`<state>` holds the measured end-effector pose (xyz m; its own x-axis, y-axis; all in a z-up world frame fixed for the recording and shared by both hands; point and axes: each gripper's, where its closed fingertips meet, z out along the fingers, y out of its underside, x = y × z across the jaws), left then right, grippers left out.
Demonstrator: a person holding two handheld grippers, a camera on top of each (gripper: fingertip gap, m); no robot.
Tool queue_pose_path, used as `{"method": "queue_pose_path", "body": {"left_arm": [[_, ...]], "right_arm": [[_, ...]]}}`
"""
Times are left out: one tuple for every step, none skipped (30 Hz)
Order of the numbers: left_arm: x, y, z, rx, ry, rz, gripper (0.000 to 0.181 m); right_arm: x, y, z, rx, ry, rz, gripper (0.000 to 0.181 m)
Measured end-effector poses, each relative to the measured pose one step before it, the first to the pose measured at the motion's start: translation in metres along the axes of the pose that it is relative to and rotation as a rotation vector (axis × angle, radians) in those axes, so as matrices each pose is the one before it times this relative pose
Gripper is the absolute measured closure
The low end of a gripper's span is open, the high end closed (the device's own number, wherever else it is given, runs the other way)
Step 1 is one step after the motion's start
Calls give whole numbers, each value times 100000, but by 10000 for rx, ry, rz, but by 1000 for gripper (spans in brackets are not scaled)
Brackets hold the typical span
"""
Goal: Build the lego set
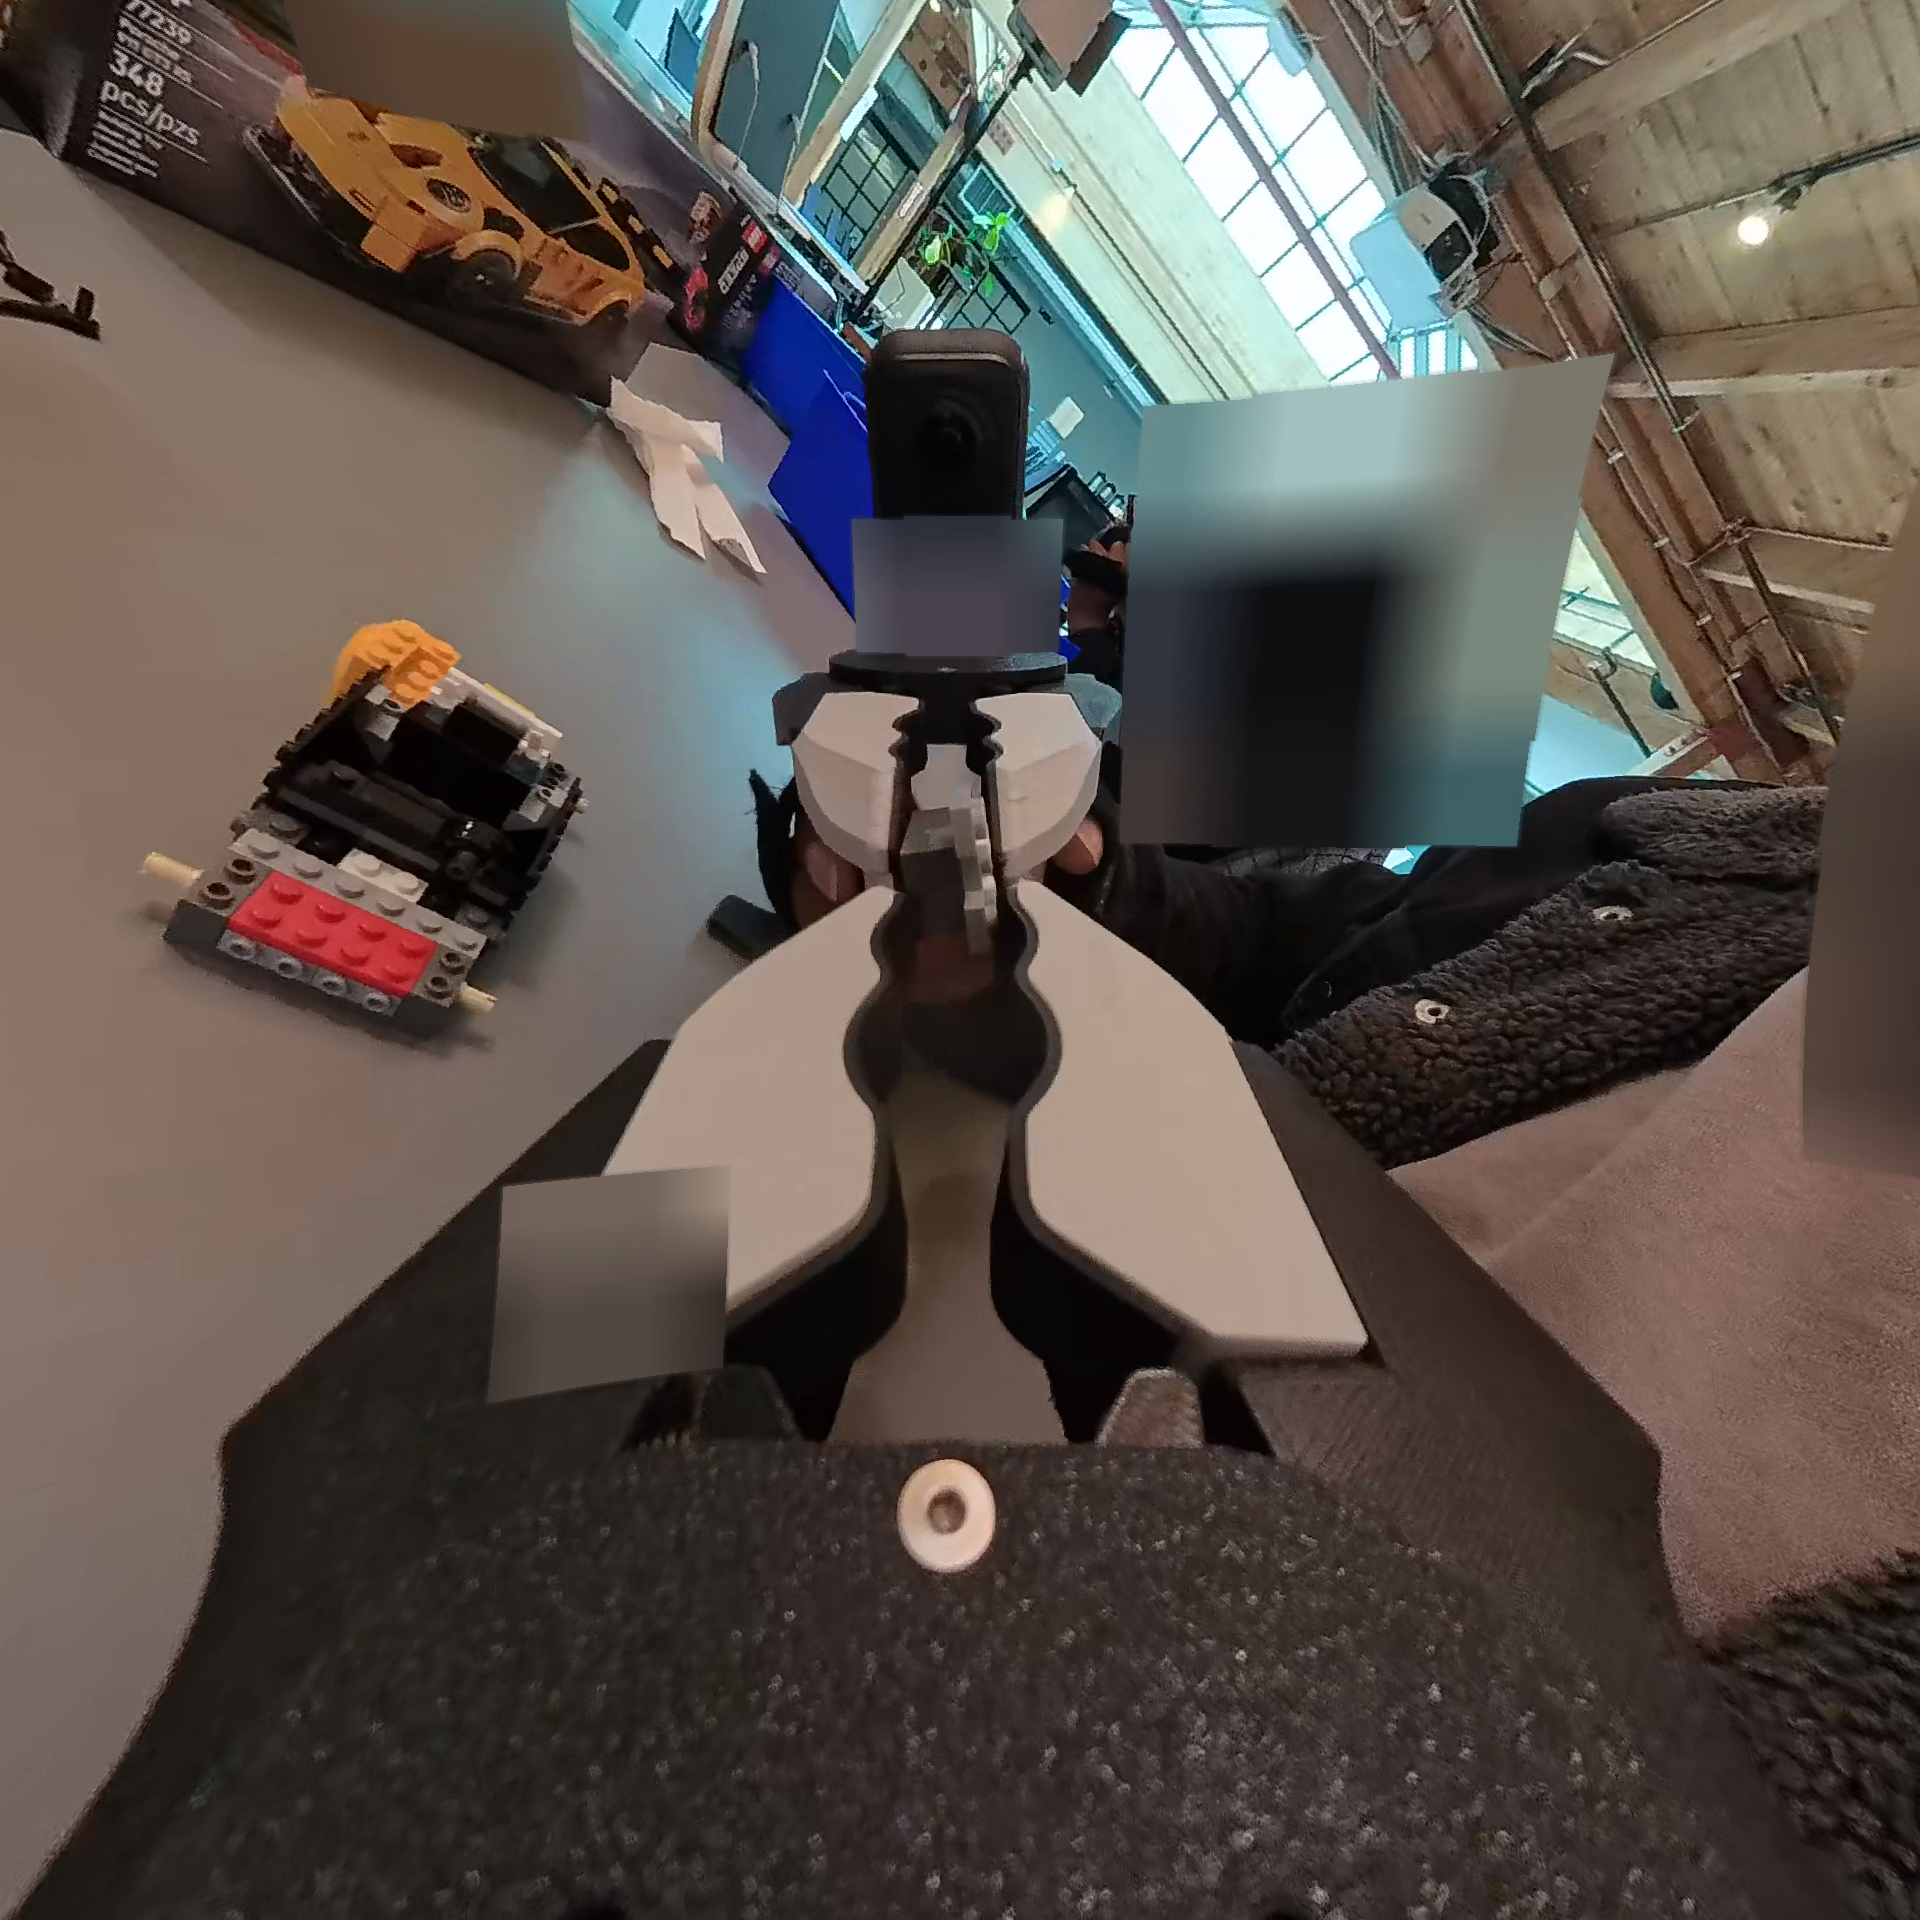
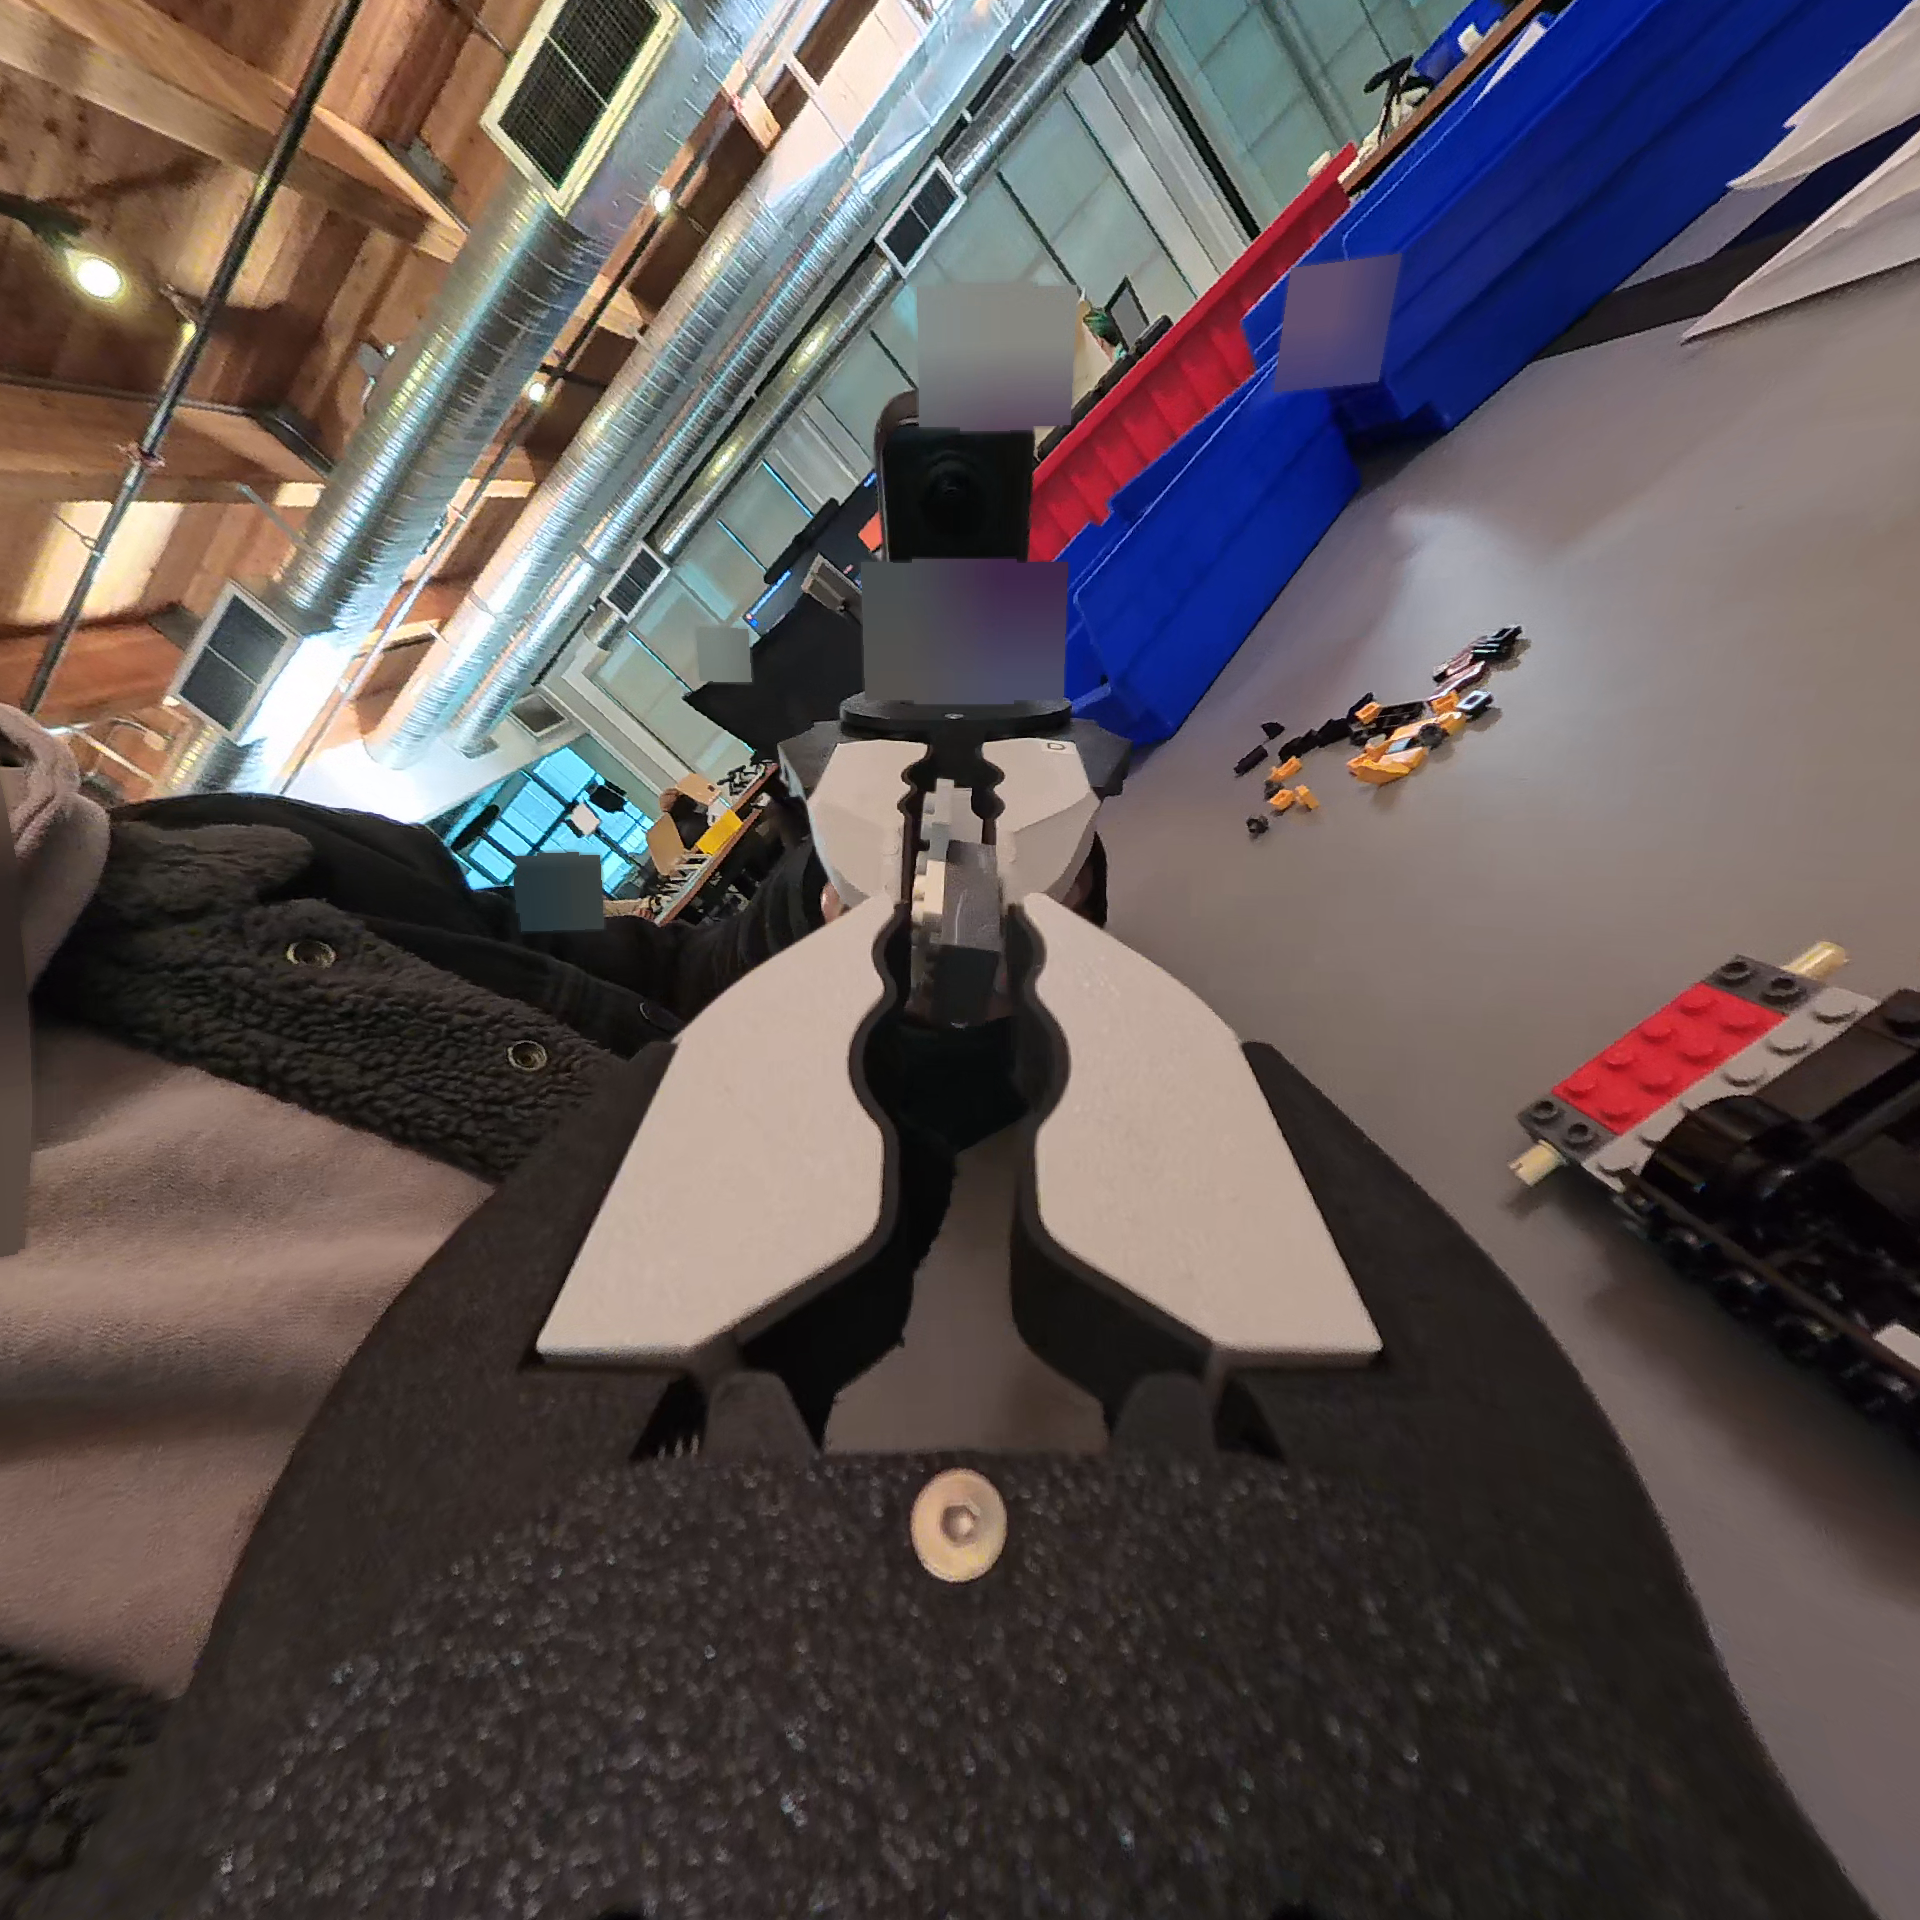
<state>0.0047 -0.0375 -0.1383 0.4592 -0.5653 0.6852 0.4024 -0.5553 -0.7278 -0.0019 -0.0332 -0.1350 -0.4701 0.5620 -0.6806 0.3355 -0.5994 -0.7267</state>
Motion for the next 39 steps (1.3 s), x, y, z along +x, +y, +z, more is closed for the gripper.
{"method": "queue_pose_path", "body": {"left_arm": [[-46,-7,-63,-11,-8,-5,166],[-40,15,-40,-13,-5,2,166],[-72,53,-22,-27,-9,8,166],[-38,88,-3,-51,59,-69,166],[-50,93,-15,-54,88,-138,166],[-63,10,-32,-13,71,-130,166],[-24,-54,-39,18,58,-44,167],[15,-15,-50,-47,44,72,166],[-47,50,-24,-136,-6,118,166],[-105,83,-16,-182,-22,117,167],[-96,44,-12,-166,28,66,166],[-53,47,14,-183,74,26,166],[-27,46,30,-199,79,-7,166],[-103,1,44,-169,83,-83,166],[-189,-64,28,-115,117,-211,166],[-265,-19,33,-104,160,-369,166],[-282,-69,1,-28,182,-420,166],[-291,-150,-84,70,146,-392,166],[-267,39,-77,-25,108,-377,166],[-108,137,-34,-36,186,-326,166],[-94,98,-40,37,160,-364,166],[-237,123,-35,10,46,-321,166],[-309,71,-46,40,-27,-245,166],[-202,67,-60,20,21,-199,166],[-111,96,-45,-14,26,-135,166],[-62,96,-25,-17,-9,-51,166],[-62,65,-23,-8,-35,-17,166],[-19,23,-3,14,1,-6,167],[49,82,28,-18,68,-15,166],[-34,83,46,1,23,-9,166],[-96,67,54,0,-19,-10,166],[-70,60,24,-16,0,-32,166],[-130,71,15,-35,-76,-1,166],[-251,4,-52,6,-182,44,166],[-240,-26,-138,7,-192,63,166],[-217,14,-143,-14,-167,51,166],[-207,-26,-115,24,-151,38,166],[-115,-51,-69,47,-75,5,166],[-31,17,3,0,-2,-10,166]], "right_arm": [[41,-12,-51,-9,4,-24,164],[25,49,24,-44,-11,10,164],[-7,81,26,-53,-19,11,166],[29,110,8,-84,25,-68,166],[58,124,4,-110,92,-164,166],[62,60,38,-64,127,-172,166],[5,-10,41,-2,53,-57,166],[-61,14,44,-19,-57,68,167],[24,73,28,-44,-31,83,167],[77,79,42,-36,49,1,167],[72,17,15,-4,77,-85,167],[31,-13,-9,-12,26,-57,167],[27,15,-43,-34,13,-121,167],[107,-21,-59,-46,104,-223,167],[247,-44,-47,-114,304,-424,166],[368,-87,-160,-191,497,-764,165],[542,-85,-344,-283,670,-1003,160],[754,93,-484,-425,814,-1112,153],[585,395,-426,-543,706,-1150,144],[242,460,-279,-490,517,-1005,145],[-155,510,-24,-455,308,-890,144],[-477,405,250,-389,144,-705,143],[-734,131,445,-241,-17,-472,141],[-589,-86,530,-109,16,-284,141],[-68,-103,479,-76,282,-193,142],[159,-80,341,-31,329,-176,146],[229,-127,149,41,284,-93,152],[92,-103,-1,47,105,-2,162],[-30,-32,-79,8,-34,28,164],[-53,91,-39,-65,-68,69,164],[-40,153,5,-85,-62,106,164],[-41,66,2,6,-68,110,164],[-47,239,-51,-145,-152,157,163],[226,661,-160,-444,-118,252,159],[245,909,-295,-520,-225,232,152],[-234,1016,-369,-471,-554,164,151],[-499,1134,-225,-521,-620,122,151],[-383,1240,37,-647,-397,-57,150],[-216,1006,242,-593,-126,-311,148]]}}
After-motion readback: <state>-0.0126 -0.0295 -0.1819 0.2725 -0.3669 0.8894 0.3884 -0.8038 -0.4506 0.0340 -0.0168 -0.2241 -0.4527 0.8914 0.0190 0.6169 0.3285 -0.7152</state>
